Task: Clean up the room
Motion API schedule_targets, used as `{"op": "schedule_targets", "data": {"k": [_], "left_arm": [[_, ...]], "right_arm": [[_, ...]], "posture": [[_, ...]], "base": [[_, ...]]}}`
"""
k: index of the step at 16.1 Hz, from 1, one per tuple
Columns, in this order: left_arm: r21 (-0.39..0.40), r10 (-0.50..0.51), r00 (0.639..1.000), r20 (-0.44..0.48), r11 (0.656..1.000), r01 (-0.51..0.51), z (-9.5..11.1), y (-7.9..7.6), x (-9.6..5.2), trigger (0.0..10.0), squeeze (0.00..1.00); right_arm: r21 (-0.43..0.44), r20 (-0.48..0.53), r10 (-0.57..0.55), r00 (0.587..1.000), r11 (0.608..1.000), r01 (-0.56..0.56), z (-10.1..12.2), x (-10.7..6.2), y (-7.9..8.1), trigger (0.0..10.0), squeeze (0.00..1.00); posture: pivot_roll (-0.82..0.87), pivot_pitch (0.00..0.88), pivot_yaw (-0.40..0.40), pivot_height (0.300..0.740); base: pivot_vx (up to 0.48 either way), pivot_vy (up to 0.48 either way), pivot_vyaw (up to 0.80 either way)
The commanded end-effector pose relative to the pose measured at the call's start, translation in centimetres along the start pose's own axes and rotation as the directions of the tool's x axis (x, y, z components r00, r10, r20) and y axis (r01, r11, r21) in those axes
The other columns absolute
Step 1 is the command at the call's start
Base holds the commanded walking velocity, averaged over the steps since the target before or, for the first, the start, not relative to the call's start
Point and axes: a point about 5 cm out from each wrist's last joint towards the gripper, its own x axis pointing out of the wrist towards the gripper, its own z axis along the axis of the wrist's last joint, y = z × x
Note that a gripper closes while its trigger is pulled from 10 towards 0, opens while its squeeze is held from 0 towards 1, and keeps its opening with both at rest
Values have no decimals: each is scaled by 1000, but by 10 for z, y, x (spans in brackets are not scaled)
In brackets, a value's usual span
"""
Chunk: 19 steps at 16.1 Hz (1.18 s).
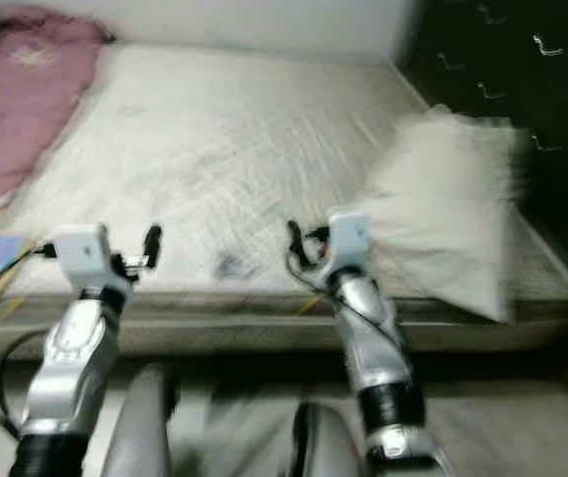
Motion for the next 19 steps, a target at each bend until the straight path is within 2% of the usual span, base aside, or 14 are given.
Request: {"op": "schedule_targets", "data": {"k": [1,8,12,17,19], "left_arm": [[-2,17,999,-51,1000,-17,-11,4,-3,10000,0],[0,14,998,-59,1000,-14,-12,5,-4,10000,0],[-2,17,998,-61,1000,-17,-11,5,-3,10000,0],[-11,-3,999,-54,1000,3,-10,3,-3,10000,0],[-14,-8,999,-50,1000,8,-10,3,-3,10000,0]], "right_arm": [[9,-16,20,1000,1000,-19,-4,-1,5,10000,0],[-1,-18,58,998,998,-58,-6,-1,10,10000,0],[1,-15,69,998,998,-69,-5,0,11,10000,0],[-33,-12,97,995,995,-98,-3,0,15,10000,0],[-52,-6,115,993,992,-116,-3,0,18,10000,0]], "posture": [[61,21,-73,598],[62,18,-70,593],[64,28,-76,538],[59,34,-79,538],[59,35,-79,538]], "base": [[0,0,0],[0,0,0],[0,0,0],[0,0,0],[0,0,800]]}}
